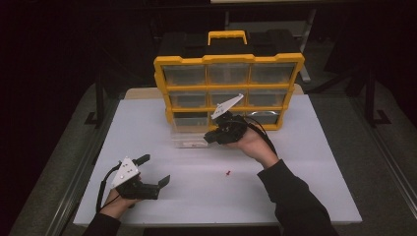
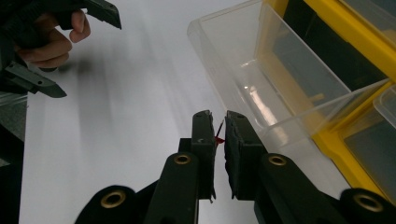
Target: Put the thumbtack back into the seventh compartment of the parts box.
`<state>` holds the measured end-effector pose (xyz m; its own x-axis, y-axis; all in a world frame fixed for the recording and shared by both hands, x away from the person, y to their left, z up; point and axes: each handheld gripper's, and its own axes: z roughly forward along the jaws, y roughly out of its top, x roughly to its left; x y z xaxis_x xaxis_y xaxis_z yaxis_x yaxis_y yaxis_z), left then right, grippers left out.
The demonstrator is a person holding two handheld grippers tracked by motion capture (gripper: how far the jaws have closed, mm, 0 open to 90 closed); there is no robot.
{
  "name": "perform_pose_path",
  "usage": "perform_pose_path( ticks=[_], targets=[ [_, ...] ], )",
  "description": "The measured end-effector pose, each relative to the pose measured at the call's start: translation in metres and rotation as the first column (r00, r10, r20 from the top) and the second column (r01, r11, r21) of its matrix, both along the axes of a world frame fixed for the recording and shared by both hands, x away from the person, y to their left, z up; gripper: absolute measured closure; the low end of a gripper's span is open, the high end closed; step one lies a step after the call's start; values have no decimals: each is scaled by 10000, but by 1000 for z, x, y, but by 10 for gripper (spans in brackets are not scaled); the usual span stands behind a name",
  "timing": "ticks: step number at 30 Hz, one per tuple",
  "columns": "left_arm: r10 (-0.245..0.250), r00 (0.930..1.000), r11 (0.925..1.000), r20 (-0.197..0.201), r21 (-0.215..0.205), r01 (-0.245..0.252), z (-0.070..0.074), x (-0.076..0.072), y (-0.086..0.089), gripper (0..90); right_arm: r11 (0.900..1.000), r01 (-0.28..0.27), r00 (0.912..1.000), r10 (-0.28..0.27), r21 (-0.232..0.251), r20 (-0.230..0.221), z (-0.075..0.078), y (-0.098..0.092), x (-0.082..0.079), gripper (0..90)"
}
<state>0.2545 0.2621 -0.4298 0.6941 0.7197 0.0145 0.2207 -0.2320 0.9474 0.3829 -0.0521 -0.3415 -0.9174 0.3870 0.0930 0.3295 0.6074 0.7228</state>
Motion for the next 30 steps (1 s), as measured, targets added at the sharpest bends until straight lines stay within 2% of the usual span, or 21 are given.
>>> perform_pose_path(
  ticks=[13,20,21,30],
  targets=[
    [-8,10000,10000,-19,-51,8,0,0,0,0,10000,-9,9997,7,91,238,9,13,14,817],
    [-21,10000,10000,8,-48,21,0,0,0,0,9997,171,9998,-172,148,96,11,20,23,817],
    [-21,10000,10000,8,-48,21,0,0,0,0,9999,135,9998,-137,94,168,10,20,25,817],
    [2,10000,9999,10,-114,-2,0,0,0,0,9994,329,9994,-331,-120,-107,7,32,38,817]
  ],
)
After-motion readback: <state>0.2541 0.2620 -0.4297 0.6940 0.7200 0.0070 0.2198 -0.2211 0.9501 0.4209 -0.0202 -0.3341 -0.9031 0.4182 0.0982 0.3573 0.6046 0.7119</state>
